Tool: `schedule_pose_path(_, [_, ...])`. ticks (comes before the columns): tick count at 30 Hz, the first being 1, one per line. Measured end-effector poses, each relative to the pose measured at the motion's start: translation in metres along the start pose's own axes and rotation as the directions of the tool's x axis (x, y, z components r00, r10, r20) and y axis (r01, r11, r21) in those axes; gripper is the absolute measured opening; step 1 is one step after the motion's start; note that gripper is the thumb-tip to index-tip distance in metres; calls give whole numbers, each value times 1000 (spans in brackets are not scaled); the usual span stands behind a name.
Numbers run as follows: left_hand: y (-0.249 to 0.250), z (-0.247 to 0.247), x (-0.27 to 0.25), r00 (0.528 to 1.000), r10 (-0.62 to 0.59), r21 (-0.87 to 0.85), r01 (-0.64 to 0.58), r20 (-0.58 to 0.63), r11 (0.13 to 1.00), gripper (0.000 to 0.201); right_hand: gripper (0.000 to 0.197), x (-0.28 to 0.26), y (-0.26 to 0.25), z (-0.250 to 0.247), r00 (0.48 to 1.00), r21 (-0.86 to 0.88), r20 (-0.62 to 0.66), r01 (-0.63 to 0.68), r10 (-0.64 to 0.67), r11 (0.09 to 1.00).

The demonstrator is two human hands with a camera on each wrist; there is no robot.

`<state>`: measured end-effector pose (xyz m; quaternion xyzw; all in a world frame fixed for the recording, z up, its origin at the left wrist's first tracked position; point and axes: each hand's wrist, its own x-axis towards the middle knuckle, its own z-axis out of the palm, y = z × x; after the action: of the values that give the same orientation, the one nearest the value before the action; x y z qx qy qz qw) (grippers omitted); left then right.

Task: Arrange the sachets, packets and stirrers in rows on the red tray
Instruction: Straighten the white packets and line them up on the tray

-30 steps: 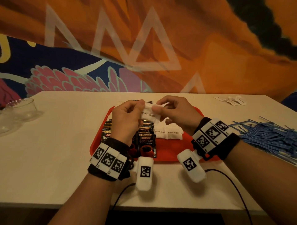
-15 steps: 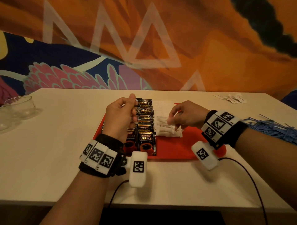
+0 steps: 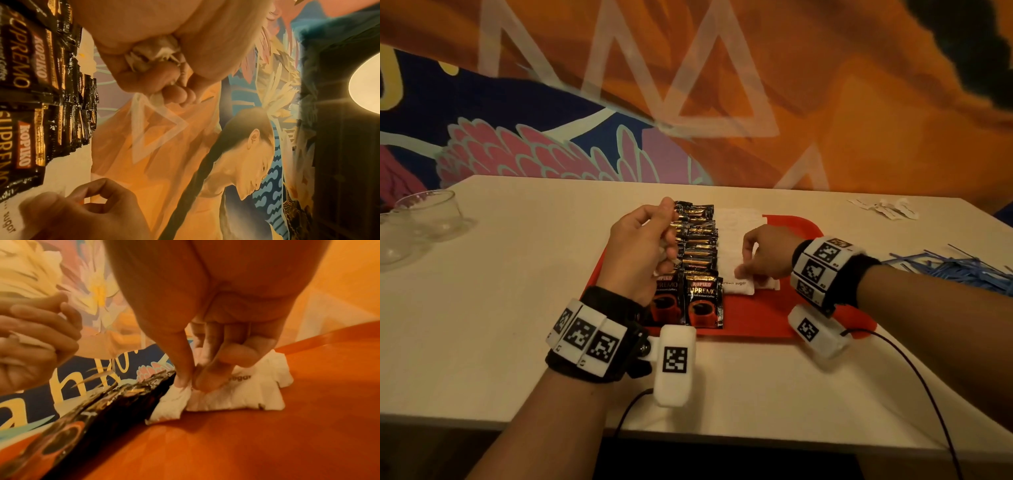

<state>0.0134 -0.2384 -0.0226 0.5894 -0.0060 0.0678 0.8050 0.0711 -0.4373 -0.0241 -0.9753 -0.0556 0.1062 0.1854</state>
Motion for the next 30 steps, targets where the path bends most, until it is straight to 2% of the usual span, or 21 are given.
schedule_pose_path(4, [-2,-2,1,1000,-11,4,11,-2,1000,21,36,-4,-5,0,993,-190,-87,58,-76,980])
schedule_pose_path(7, [-3,-3,2,1000,-18,-4,18,1,1000,21,33,-5,-5,-2,981,-156,-106,143,-160,977])
schedule_pose_path(11, [-4,-2,2,999,-46,-34,47,24,998,21,16,-6,-9,1,971,-186,-12,233,-240,954])
schedule_pose_path(14, [-4,0,1,997,-66,-43,68,47,997,22,22,-4,-7,7,968,-189,72,248,-239,950])
schedule_pose_path(18, [-5,0,2,994,-65,-24,67,85,997,21,28,-5,-5,2,967,-129,82,251,-242,959])
schedule_pose_path(21, [-7,0,3,992,-75,-36,79,104,996,21,22,-11,-2,-6,960,-106,18,280,-280,954])
schedule_pose_path(25, [-7,7,3,990,-101,-85,110,102,990,22,8,-23,-5,-17,928,79,-191,340,-320,937])
schedule_pose_path(27, [-6,13,2,990,-98,-84,106,97,991,22,9,-29,-10,-19,903,206,-285,385,-322,900])
schedule_pose_path(30, [-5,22,-1,991,-92,-57,98,96,994,20,14,-37,-20,-20,883,335,-359,424,-302,842])
